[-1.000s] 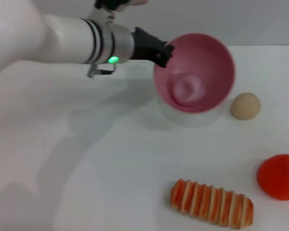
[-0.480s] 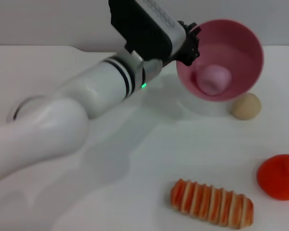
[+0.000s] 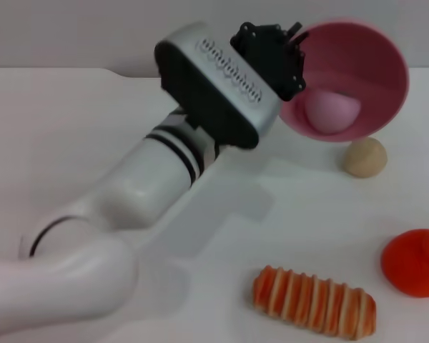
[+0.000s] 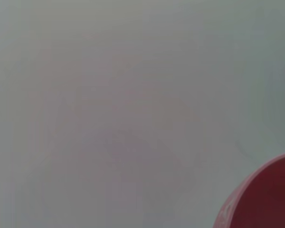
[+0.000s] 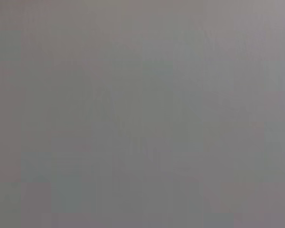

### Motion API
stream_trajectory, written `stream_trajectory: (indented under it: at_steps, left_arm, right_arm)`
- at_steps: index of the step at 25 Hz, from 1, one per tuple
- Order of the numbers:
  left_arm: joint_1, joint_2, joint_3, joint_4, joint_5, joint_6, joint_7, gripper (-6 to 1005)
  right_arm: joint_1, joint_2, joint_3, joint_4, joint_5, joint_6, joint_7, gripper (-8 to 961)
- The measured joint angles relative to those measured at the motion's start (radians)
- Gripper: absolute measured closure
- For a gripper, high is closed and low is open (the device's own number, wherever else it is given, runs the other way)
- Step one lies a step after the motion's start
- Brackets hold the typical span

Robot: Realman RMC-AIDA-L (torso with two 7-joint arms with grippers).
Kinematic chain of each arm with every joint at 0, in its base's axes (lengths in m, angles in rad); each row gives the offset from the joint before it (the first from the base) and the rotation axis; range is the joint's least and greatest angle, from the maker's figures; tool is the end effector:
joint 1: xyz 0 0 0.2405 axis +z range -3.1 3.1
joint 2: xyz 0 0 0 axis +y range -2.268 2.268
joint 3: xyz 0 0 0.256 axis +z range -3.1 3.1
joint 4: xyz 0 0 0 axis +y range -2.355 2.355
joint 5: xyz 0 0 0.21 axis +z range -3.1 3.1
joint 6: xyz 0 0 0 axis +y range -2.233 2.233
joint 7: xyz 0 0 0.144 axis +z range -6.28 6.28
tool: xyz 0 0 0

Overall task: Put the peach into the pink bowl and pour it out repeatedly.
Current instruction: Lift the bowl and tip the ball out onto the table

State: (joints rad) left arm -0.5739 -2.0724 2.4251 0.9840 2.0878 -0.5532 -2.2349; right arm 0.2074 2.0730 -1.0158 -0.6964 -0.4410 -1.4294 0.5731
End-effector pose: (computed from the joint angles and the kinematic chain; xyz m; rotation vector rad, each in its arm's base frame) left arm -0.0949 0.3532 -0.1151 -2.0491 0.1335 -0.5617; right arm 0.2873 0.3074 0.1406 -1.3828 0.0496 1.1082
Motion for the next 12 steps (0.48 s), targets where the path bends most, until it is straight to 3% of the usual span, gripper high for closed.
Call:
stream_trajectory:
  at_steps: [7, 12]
  left_arm:
    - [0.026, 0.001, 0.027, -0.041, 0.089, -0.145, -0.135, 949]
    - [0.032, 0.004, 0.027, -0.044, 0.094, -0.165, -0.152, 948]
  right_arm:
    - [0.015, 0.001, -0.010, 0.013, 0.000, 0.003, -0.002, 451]
    - [0.025, 0.001, -0.011, 0.015, 0.000, 0.011, -0.004, 457]
